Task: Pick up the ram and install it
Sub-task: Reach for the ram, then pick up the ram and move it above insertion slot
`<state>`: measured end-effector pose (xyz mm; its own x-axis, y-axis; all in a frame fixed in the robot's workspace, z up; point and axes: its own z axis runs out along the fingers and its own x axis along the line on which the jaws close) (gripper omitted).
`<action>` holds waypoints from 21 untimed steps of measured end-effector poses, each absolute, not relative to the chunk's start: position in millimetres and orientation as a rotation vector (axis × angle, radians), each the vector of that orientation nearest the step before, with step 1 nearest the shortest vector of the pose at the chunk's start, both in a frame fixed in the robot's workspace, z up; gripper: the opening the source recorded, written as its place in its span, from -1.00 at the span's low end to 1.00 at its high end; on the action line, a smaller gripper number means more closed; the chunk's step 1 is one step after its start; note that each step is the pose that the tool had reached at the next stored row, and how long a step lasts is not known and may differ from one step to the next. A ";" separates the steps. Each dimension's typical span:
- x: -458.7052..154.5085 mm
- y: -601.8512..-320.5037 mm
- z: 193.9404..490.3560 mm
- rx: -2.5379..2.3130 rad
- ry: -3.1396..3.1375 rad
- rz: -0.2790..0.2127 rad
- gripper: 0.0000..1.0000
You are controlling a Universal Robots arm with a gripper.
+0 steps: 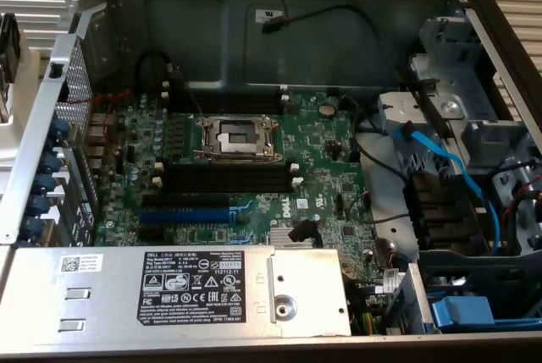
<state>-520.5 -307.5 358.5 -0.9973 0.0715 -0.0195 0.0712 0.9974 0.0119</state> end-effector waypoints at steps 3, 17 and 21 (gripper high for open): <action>-524.3 -307.2 358.5 0.111 3.119 0.018 -0.80; -522.3 -318.1 358.4 0.109 3.119 0.018 -0.80; -522.3 -318.1 358.4 0.109 3.119 0.018 -0.80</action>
<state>-522.3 -318.1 358.4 -0.9973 0.0701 -0.0201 0.0699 0.9975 0.0120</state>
